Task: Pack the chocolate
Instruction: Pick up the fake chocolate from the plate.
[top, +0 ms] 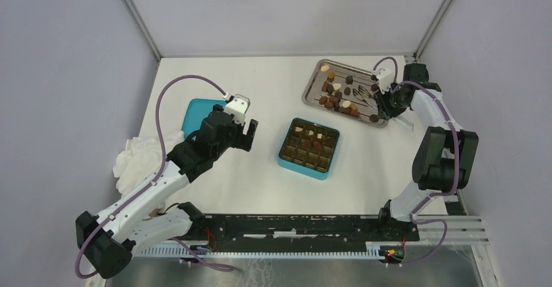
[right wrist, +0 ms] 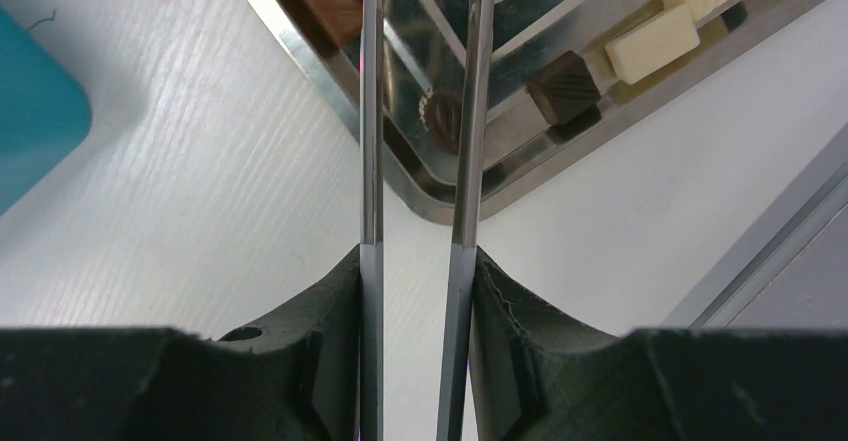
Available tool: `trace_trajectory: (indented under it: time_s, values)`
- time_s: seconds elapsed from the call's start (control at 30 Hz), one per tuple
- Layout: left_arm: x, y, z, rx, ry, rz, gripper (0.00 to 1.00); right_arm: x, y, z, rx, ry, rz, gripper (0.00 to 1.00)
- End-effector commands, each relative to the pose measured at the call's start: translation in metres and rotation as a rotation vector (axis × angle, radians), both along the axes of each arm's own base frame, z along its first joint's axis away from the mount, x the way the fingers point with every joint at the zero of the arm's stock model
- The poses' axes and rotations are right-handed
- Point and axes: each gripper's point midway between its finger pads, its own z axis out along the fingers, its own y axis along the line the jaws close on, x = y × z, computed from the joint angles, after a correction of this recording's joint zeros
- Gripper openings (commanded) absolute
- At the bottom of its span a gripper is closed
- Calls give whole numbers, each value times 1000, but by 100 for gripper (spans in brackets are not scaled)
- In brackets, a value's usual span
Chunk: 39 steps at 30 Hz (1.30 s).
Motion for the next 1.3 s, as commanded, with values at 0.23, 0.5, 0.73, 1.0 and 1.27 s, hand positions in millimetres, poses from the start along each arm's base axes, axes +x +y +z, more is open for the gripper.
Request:
trace_trajectory:
  time_s: [0.23,0.5,0.73,1.0,1.27]
  values:
    - [5,1,8,1,-25,-24,92,53,-1,11,-29,-34,-26,43]
    - [6,1,7,-3,-19,-26,92,66,5,-1,-28,4,-11,44]
    - [6,1,6,-5,-16,-27,92,71,10,-12,-24,35,0,46]
    - [7,2,6,-8,-14,-27,92,75,15,-17,-16,48,10,46]
    - [7,2,6,-10,-12,-28,92,78,14,-20,-20,55,8,35]
